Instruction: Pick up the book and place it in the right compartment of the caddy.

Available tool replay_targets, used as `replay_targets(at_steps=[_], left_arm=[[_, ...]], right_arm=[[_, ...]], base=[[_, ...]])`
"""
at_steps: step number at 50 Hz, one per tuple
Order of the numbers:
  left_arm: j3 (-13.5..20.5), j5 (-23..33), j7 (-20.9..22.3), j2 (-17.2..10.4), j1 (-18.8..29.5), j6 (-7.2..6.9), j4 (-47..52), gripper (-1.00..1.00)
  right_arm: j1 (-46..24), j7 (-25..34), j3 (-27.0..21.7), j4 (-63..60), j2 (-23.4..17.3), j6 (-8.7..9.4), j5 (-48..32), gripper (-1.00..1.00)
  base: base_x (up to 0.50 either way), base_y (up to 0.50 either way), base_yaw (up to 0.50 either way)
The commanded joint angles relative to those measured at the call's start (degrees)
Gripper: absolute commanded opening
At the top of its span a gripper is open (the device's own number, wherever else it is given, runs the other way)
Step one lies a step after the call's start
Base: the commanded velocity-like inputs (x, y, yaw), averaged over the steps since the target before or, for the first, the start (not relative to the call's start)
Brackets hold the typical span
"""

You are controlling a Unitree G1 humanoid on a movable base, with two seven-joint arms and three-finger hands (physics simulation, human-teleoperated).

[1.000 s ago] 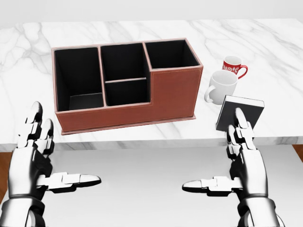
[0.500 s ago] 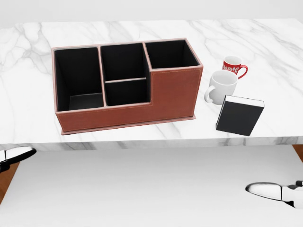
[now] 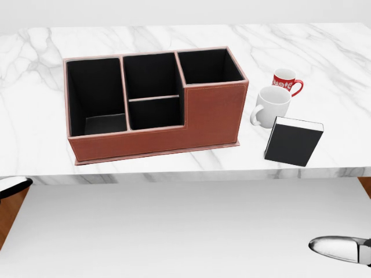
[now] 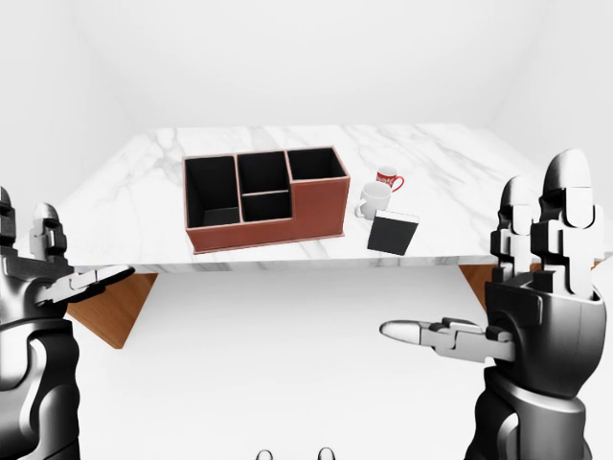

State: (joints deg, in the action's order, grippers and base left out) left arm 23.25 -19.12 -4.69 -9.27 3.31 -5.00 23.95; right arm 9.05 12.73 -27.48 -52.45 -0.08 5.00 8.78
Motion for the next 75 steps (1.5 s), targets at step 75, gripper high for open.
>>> replay_targets(at_steps=[75], left_arm=[[0.03, -0.31, 0.43, 0.00, -0.19, 0.00, -1.39, 1.00]], right_arm=[[1.66, 3.06, 0.81, -0.38, 1.16, 0.00, -0.29, 1.00]], base=[[0.24, 0.00, 0.00]])
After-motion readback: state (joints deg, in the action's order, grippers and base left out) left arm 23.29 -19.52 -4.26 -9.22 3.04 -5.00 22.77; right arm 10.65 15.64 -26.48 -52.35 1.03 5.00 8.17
